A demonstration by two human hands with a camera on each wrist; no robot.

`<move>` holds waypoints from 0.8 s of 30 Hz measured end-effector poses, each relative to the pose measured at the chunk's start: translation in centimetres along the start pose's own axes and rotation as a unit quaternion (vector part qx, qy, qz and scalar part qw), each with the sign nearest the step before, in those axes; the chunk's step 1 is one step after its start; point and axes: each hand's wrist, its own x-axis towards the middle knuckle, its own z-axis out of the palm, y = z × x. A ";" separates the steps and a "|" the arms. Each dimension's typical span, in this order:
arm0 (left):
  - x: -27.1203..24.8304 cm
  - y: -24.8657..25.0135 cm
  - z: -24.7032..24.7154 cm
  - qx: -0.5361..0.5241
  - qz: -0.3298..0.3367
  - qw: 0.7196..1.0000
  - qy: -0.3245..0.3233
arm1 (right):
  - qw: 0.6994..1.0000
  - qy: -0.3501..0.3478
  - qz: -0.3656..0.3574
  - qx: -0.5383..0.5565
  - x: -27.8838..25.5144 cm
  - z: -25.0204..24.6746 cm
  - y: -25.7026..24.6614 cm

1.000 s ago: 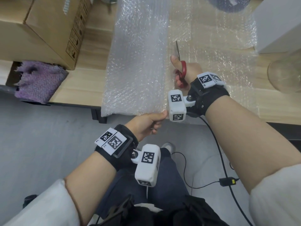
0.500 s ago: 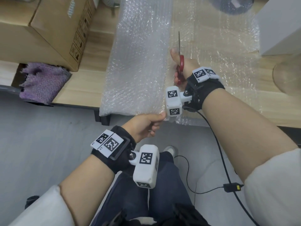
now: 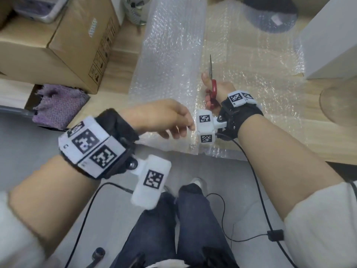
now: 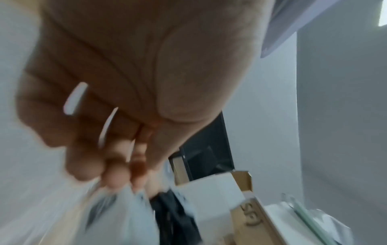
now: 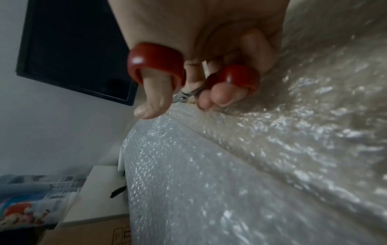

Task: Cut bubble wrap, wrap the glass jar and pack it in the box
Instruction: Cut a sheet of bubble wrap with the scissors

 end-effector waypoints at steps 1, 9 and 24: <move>1.8 1.2 -1.3 -0.004 0.018 0.997 0.078 | 1.000 -0.005 -0.001 0.004 0.5 -0.5 0.1; 14.1 0.5 -2.4 0.300 -0.072 0.931 0.198 | 0.998 -0.018 -0.037 0.056 0.7 0.0 2.4; 15.7 0.1 -2.3 0.329 -0.135 0.922 0.156 | 0.996 -0.047 -0.027 0.066 2.1 -0.6 0.9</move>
